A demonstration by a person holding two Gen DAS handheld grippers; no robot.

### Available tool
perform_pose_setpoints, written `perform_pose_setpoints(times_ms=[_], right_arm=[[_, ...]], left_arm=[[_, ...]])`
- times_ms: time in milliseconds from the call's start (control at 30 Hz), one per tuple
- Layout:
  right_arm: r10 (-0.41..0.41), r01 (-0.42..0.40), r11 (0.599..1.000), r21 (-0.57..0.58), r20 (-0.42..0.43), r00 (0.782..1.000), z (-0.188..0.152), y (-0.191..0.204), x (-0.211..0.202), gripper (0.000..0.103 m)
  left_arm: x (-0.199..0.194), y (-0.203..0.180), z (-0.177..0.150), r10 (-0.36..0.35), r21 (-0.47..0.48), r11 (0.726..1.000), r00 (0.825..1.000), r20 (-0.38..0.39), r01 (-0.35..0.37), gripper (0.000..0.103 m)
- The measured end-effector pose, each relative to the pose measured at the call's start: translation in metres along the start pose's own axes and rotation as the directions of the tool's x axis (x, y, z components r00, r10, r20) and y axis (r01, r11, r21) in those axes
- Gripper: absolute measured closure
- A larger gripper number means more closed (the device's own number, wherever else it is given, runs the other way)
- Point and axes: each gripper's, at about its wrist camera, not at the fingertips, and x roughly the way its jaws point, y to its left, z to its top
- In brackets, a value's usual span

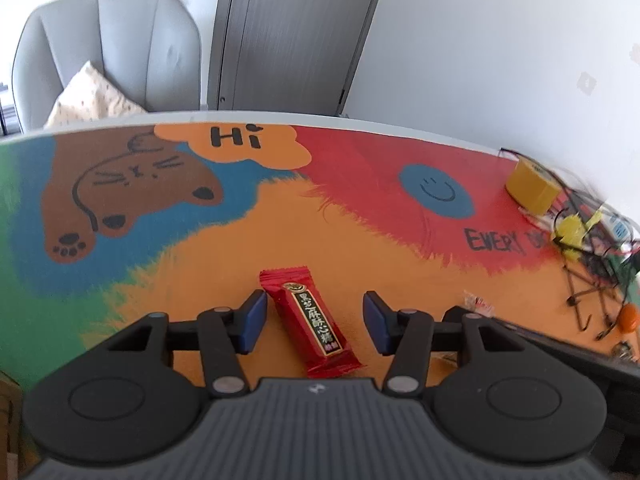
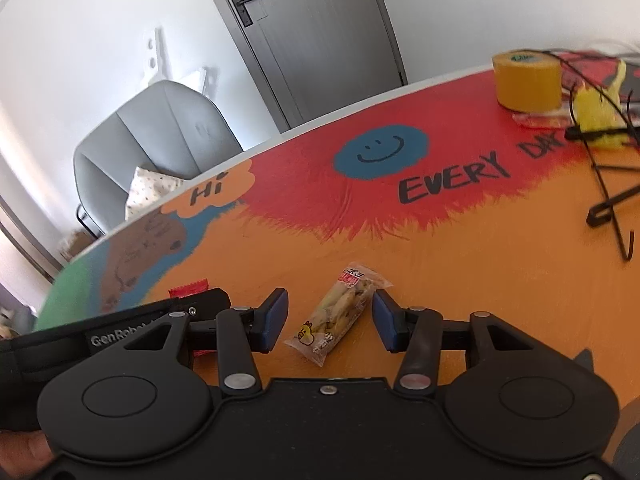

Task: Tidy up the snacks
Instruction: 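Grasp the red candy bar with left tool while right tool grasps the peanut pack, then carry the red candy bar to the box with left tool while right tool carries the peanut pack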

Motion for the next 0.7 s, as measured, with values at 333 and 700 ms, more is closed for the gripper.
perform_pose_setpoints(times_ms=[333, 700], right_arm=[[-0.052, 0.052, 0.996, -0.067, -0.002, 0.999, -0.009, 0.006, -0.006, 0.082], [-0.015, 0.016, 1.000, -0.026, 0.016, 1.000, -0.032, 0.017, -0.049, 0.083]], left_arm=[[-0.011, -0.004, -0.013, 0.046, 0.110, 0.993, 0.999, 0.003, -0.046, 0.085], [-0.065, 0.007, -0.030, -0.006, 0.086, 0.996, 0.999, 0.034, 0.003, 0.085]])
